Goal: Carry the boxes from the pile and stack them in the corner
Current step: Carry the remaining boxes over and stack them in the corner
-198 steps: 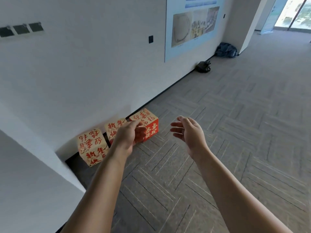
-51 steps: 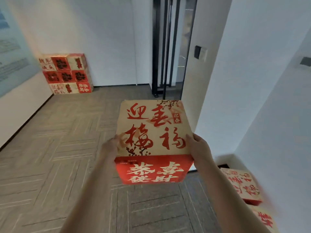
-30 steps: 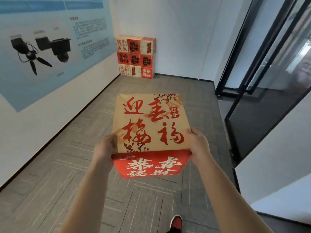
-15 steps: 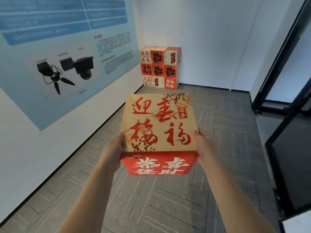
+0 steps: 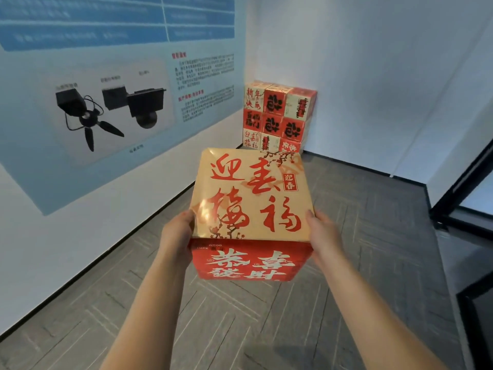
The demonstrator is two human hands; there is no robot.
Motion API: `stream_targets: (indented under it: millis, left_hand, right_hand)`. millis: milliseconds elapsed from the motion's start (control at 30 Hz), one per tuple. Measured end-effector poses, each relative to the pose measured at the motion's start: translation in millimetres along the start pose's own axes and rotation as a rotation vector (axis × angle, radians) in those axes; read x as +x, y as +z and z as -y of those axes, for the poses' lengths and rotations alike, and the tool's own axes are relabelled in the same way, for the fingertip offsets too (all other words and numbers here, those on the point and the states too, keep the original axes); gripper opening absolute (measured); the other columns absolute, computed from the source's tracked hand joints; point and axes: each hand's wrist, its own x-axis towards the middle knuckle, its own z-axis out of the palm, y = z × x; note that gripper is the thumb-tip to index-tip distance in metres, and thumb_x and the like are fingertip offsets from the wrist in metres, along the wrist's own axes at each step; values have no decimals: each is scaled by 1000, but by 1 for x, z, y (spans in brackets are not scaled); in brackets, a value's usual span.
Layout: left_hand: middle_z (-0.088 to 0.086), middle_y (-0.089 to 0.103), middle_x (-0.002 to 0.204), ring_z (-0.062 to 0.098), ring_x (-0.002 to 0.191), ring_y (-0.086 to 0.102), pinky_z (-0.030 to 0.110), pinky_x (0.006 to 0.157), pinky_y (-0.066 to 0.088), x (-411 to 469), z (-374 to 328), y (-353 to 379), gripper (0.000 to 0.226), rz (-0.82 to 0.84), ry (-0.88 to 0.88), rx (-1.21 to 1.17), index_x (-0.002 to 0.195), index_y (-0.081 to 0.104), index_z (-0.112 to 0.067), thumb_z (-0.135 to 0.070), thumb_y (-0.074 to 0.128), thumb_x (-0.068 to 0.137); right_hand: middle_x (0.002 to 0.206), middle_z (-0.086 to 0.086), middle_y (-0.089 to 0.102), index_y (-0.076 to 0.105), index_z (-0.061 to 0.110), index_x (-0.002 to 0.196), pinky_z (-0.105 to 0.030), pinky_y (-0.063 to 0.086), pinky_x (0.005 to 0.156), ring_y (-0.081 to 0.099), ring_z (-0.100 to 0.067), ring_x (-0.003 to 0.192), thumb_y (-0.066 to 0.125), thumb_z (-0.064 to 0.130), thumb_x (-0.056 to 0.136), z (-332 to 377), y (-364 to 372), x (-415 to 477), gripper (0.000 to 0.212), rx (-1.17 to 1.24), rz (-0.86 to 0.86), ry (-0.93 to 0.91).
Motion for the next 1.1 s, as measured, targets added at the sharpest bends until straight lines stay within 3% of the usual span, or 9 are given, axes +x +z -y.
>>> stream_targets:
  millis: [300, 500, 600, 700, 867, 1100]
  left_hand:
    - [6, 75, 73, 19, 56, 73, 31, 47, 59, 192, -95, 81, 26, 36, -25, -15, 111, 69, -2, -19, 52, 101]
    - [2, 77, 70, 19, 58, 74, 30, 50, 58, 298, -115, 157, 21, 62, -60, 28, 98, 66, -8, -23, 52, 102]
    - [-1, 71, 61, 15, 51, 70, 26, 46, 53, 354, -119, 204, 19, 42, -36, 53, 90, 60, -10, -20, 49, 102]
    - [3, 70, 71, 19, 62, 69, 31, 54, 51, 412, -129, 254, 21, 26, -41, 90, 88, 60, -11, -22, 49, 102]
    - [7, 69, 77, 20, 62, 68, 26, 49, 53, 501, -173, 321, 24, -9, -1, 97, 85, 61, -11, -21, 47, 101]
    - [11, 71, 81, 24, 72, 69, 36, 65, 52, 629, -232, 354, 23, -65, -13, 19, 82, 61, -10, -19, 50, 99]
  right_hand:
    - [103, 1, 79, 66, 30, 116, -46, 64, 84, 77, -21, 95, 43, 38, 112, 71, 87, 177, 24, 56, -80, 6]
    - [97, 3, 80, 66, 32, 113, -37, 62, 71, 78, -18, 87, 46, 37, 111, 81, 105, 298, 22, 117, -131, 46]
    - [97, 2, 81, 69, 29, 114, -42, 64, 75, 79, -20, 87, 47, 36, 111, 82, 112, 369, 23, 144, -129, 60]
    - [98, 0, 81, 69, 32, 113, -46, 65, 79, 79, -22, 88, 47, 35, 111, 91, 116, 445, 22, 184, -121, 68]
    - [100, 0, 80, 68, 27, 120, -46, 65, 80, 79, -22, 90, 46, 36, 111, 132, 137, 563, 25, 164, -80, 70]
    - [97, 1, 81, 70, 28, 117, -40, 62, 72, 79, -21, 90, 46, 33, 111, 187, 209, 702, 26, 117, 32, 43]
